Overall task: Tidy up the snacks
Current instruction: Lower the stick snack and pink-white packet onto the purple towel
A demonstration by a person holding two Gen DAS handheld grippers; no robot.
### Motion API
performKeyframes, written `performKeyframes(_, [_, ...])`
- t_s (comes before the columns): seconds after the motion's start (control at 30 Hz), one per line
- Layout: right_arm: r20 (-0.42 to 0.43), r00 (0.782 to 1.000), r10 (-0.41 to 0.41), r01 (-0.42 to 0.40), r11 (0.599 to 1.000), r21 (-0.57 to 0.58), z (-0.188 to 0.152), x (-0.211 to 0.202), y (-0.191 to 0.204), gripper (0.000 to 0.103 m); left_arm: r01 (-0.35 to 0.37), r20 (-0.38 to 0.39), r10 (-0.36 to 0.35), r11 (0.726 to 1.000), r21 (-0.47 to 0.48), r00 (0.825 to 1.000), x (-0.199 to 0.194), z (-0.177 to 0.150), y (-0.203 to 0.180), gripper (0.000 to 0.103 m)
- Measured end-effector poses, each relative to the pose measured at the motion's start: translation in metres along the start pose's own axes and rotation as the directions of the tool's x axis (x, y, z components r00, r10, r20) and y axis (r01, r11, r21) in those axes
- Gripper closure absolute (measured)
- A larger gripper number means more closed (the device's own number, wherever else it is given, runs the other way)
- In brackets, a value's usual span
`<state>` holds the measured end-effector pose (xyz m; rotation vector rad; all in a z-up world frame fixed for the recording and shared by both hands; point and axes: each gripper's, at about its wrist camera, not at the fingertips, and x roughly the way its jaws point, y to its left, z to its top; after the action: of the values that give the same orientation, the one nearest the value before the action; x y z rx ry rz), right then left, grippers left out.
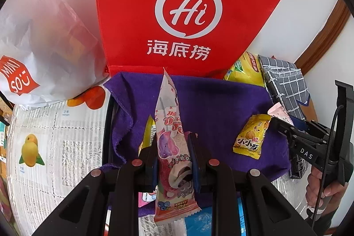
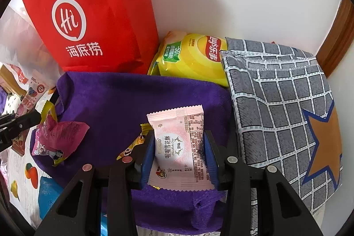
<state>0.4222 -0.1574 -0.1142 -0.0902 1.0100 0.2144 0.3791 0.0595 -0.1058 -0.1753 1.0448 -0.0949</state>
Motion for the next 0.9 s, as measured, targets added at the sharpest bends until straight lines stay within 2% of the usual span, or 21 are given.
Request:
performKeyframes(0.63, [-0.024, 1.000, 0.012, -0.013, 1.000, -0.025, -0.003, 0.004, 0.005, 0.059, 0.017, -0.060, -0.016, 1.000, 0.001, 0.998, 0.021, -0.002, -0.003, 0.080])
performKeyframes(0.9, [-0.018, 0.999, 0.029, -0.029, 1.000, -0.010, -0.003, 0.003, 0.003, 0.059, 0.009, -0.058, -0.009, 1.000, 0.000, 0.998, 0.023, -0.003, -0.003, 0.080])
